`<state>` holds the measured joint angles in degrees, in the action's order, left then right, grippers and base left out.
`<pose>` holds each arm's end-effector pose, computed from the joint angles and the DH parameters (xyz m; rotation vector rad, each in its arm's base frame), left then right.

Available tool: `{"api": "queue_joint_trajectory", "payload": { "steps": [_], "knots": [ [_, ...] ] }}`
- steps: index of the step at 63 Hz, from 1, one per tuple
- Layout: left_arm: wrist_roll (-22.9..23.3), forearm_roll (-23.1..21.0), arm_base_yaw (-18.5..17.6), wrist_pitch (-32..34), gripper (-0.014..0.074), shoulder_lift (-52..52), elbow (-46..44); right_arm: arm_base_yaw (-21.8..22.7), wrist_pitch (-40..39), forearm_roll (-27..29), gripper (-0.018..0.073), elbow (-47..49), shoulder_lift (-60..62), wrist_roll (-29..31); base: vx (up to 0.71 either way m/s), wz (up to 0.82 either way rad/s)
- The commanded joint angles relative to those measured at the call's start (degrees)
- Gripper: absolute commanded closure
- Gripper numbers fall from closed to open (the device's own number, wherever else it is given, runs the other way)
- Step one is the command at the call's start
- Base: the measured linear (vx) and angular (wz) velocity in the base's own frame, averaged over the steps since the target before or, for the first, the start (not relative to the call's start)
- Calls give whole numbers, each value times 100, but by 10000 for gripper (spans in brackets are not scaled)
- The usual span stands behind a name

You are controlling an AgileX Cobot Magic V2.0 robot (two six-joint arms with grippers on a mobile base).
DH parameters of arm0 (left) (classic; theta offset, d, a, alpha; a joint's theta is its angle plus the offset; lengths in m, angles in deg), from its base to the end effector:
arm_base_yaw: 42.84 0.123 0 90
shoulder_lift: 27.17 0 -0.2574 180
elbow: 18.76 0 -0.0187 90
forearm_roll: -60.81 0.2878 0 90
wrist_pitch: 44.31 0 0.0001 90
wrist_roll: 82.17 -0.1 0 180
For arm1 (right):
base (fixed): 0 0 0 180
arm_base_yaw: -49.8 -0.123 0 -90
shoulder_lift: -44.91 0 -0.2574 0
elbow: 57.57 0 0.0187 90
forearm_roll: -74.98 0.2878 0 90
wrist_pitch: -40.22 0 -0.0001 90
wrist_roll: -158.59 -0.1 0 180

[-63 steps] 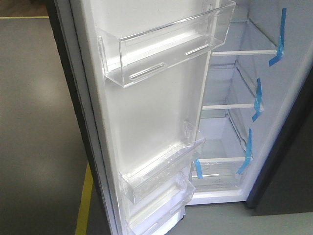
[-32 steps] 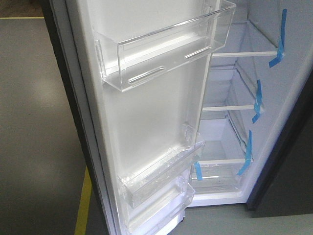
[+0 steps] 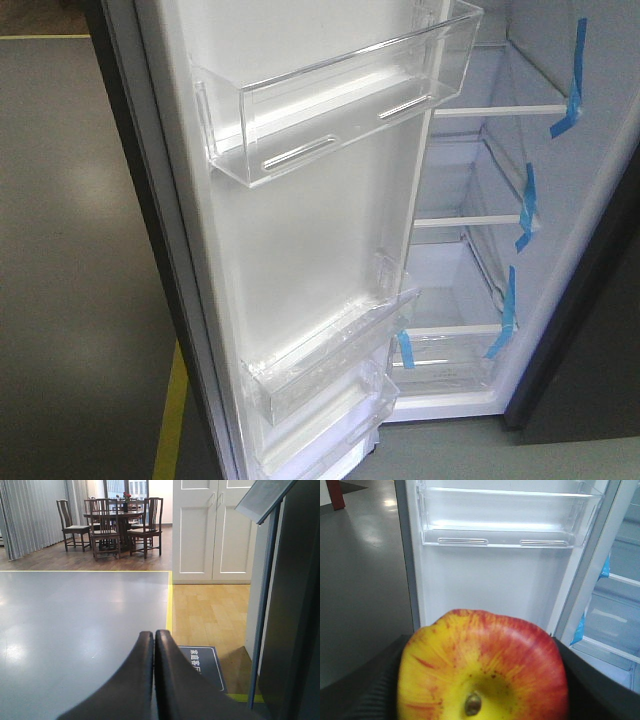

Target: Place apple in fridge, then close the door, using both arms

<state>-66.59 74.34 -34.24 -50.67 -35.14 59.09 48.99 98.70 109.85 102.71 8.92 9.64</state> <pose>0.1288 0.0221 0.1947 -0.1703 1.5978 0.1083 0.1008 0.0502 0.4234 -0.5305 1.7969 0.3601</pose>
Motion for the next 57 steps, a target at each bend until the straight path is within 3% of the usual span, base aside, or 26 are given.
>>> {"api": "queue_joint_trajectory", "payload": {
  "steps": [1, 57],
  "knots": [
    [36, -17, 2, 432, 604, 81, 164, 9, -391, 199, 557, 128, -40, 34, 0, 0],
    [36, -17, 2, 432, 604, 81, 164, 9, -391, 199, 557, 128, -40, 34, 0, 0]
  ]
}}
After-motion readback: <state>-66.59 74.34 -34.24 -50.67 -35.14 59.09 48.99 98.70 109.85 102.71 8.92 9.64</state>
